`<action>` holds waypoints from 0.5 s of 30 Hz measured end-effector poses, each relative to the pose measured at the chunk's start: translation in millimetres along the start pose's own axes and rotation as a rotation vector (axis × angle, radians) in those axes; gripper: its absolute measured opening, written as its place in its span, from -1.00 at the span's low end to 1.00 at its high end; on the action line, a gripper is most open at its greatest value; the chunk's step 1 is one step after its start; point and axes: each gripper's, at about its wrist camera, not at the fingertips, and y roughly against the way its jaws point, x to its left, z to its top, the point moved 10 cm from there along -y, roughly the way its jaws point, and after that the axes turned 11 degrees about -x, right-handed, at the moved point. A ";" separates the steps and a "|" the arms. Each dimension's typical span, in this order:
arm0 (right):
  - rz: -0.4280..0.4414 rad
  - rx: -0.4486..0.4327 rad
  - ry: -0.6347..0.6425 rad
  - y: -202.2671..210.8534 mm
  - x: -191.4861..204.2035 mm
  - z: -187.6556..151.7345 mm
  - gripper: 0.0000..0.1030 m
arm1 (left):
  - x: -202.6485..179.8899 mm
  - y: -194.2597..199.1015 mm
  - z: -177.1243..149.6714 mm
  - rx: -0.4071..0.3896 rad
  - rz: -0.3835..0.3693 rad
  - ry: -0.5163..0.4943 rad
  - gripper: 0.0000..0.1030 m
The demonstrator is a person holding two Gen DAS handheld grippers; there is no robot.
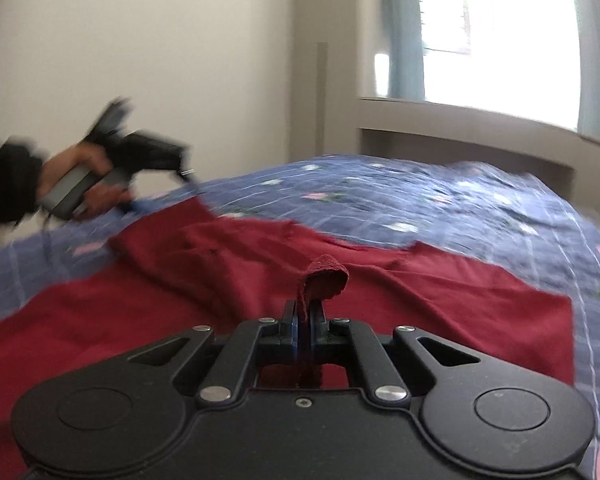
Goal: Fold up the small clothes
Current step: 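Grasp the shirt hem with the right tool while the left tool grasps the hem too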
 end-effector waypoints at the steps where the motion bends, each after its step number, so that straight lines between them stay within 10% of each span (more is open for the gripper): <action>1: -0.030 -0.004 -0.027 0.2 -9.4 0.8 -0.91 | 2.3 1.7 0.0 -0.005 -0.020 0.018 0.84; 12: -0.159 -0.018 -0.091 0.4 -50.1 0.7 -0.91 | 4.5 5.9 -10.2 0.012 -0.133 0.056 0.78; 15: -0.152 -0.015 -0.059 -1.0 -43.8 0.9 -0.91 | 2.2 1.0 -13.5 0.018 -0.123 0.041 0.17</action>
